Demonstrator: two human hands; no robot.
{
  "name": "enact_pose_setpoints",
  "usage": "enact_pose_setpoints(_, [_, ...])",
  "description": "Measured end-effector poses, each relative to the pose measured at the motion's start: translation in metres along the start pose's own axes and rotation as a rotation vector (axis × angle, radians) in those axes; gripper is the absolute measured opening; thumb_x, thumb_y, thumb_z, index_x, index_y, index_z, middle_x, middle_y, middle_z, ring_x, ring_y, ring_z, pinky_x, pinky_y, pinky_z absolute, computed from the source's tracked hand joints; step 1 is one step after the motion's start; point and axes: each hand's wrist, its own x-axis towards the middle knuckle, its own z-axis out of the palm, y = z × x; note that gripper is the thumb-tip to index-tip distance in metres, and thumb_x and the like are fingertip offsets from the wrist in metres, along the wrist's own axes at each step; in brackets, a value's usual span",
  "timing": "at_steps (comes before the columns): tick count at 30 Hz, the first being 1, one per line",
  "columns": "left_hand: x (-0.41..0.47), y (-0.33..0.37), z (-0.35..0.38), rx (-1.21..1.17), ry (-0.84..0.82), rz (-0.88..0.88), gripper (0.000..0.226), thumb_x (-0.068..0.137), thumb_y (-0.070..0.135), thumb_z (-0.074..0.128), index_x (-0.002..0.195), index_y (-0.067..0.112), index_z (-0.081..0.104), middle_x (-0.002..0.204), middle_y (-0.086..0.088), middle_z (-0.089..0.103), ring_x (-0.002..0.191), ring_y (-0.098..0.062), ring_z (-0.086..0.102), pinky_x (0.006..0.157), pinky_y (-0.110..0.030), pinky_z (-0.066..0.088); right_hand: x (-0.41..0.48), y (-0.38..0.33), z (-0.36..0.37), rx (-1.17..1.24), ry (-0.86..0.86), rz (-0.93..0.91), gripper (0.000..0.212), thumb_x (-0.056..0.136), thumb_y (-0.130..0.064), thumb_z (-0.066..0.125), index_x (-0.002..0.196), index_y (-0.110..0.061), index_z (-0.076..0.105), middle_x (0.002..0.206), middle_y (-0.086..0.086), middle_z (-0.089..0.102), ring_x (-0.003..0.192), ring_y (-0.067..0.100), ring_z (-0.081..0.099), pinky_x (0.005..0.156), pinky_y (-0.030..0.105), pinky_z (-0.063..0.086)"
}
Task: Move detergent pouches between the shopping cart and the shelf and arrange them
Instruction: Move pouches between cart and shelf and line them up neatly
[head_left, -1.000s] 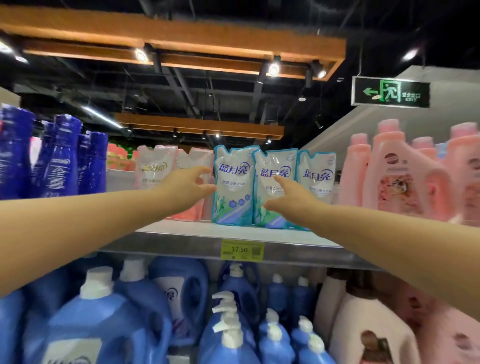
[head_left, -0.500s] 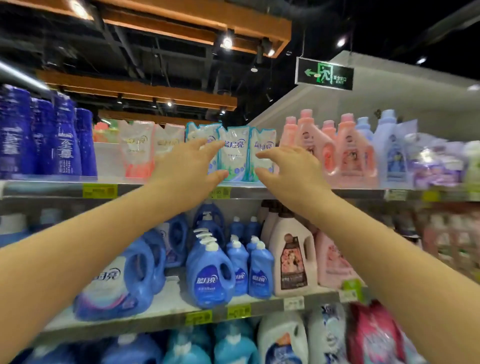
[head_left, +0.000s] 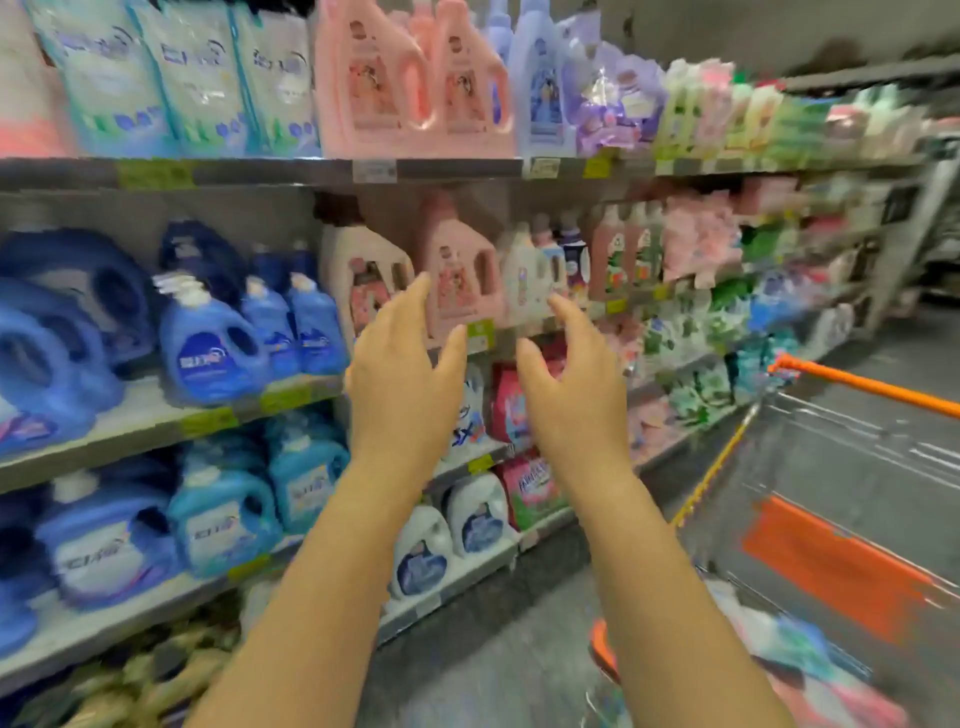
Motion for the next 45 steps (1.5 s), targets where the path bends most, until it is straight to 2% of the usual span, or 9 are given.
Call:
enact_pose_setpoints(7, [-0.101,0.069,0.168,-0.166,-0.340,-0.104,0.061,0.090,0.032,0.051,0.145,0.015,0.030,0.147,-0.006,0.038,0.135,-0.022,0.035,0.111,-0.037,0.028,-0.052,0.144,-0.109,-0.307,0.050,0.268,0.057,0.081,-0.032,0.045,0.133,-0.009,0.050,0.132,0.007,0.056,0.124,0.026,0.046,0.103,0.028,0.026])
enact_pose_setpoints(10, [-0.137,0.080,0.223,-0.174,-0.493,-0.109,0.070,0.081,0.039,0.042,0.145,0.013,0.031,0.146,-0.009,0.040,0.134,-0.025,0.037,0.109,-0.040,0.030,-0.070,0.190,-0.136,-0.346,0.042,0.408,0.048,0.087,-0.026,0.051,0.133,-0.010,0.050,0.132,0.008,0.055,0.123,0.027,0.046,0.102,0.029,0.026])
enact_pose_setpoints(14, [-0.177,0.084,0.298,-0.161,-0.686,-0.150,0.070,0.090,0.030,0.055,0.148,0.014,0.019,0.146,-0.015,0.037,0.133,-0.031,0.036,0.106,-0.043,0.031,-0.095,0.268,-0.166,-0.429,0.069,0.627,0.049,0.091,-0.023,0.053,0.138,-0.012,0.043,0.139,0.007,0.048,0.129,0.026,0.040,0.107,0.031,0.024])
enact_pose_setpoints(18, [-0.206,0.078,0.362,-0.194,-0.796,-0.178,0.083,0.089,0.024,0.057,0.150,0.017,0.001,0.153,-0.014,0.024,0.138,-0.028,0.029,0.107,-0.040,0.027,-0.116,0.335,-0.170,-0.437,0.081,0.867,0.059,0.093,-0.026,0.049,0.146,-0.013,0.028,0.149,0.007,0.035,0.138,0.024,0.028,0.111,0.033,0.020])
enact_pose_setpoints(23, [-0.239,0.041,0.431,-0.131,-0.932,-0.191,0.088,0.087,0.029,0.059,0.150,0.018,-0.002,0.156,-0.011,0.016,0.141,-0.028,0.022,0.110,-0.045,0.027,-0.133,0.404,-0.152,-0.380,0.163,1.100,0.068,0.093,-0.030,0.050,0.150,-0.014,0.015,0.153,0.012,0.024,0.141,0.028,0.022,0.113,0.035,0.019])
enact_pose_setpoints(29, [-0.281,-0.009,0.501,0.066,-1.301,-0.204,0.094,0.083,0.033,0.065,0.150,0.015,0.002,0.149,-0.024,0.023,0.132,-0.040,0.033,0.106,-0.047,0.032,-0.161,0.466,-0.116,-0.273,0.147,1.380,0.070,0.096,-0.033,0.046,0.151,-0.018,0.005,0.156,0.013,0.016,0.142,0.028,0.021,0.111,0.036,0.022])
enact_pose_setpoints(37, [-0.304,-0.053,0.558,0.260,-1.582,-0.244,0.116,0.071,0.033,0.077,0.148,0.031,-0.011,0.147,-0.022,0.029,0.127,-0.038,0.042,0.096,-0.043,0.041,-0.177,0.507,-0.092,-0.170,0.125,1.507,0.072,0.096,-0.027,0.048,0.151,-0.015,0.004,0.155,0.016,0.017,0.142,0.029,0.021,0.114,0.036,0.023])
enact_pose_setpoints(41, [-0.312,-0.069,0.567,0.515,-1.740,-0.264,0.120,0.073,0.036,0.076,0.144,0.036,-0.020,0.151,-0.027,0.015,0.130,-0.041,0.038,0.102,-0.048,0.040,-0.180,0.520,-0.091,-0.145,0.117,1.561,0.072,0.096,-0.030,0.048,0.151,-0.018,0.004,0.156,0.013,0.016,0.143,0.027,0.020,0.115,0.038,0.023])
enact_pose_setpoints(45, [-0.319,-0.071,0.574,0.588,-1.753,-0.237,0.117,0.072,0.031,0.073,0.143,0.038,-0.020,0.139,-0.028,0.033,0.113,-0.041,0.054,0.092,-0.048,0.048,-0.183,0.527,-0.092,-0.130,0.107,1.576,0.070,0.096,-0.028,0.047,0.151,-0.016,0.006,0.156,0.010,0.018,0.143,0.025,0.019,0.116,0.034,0.019])
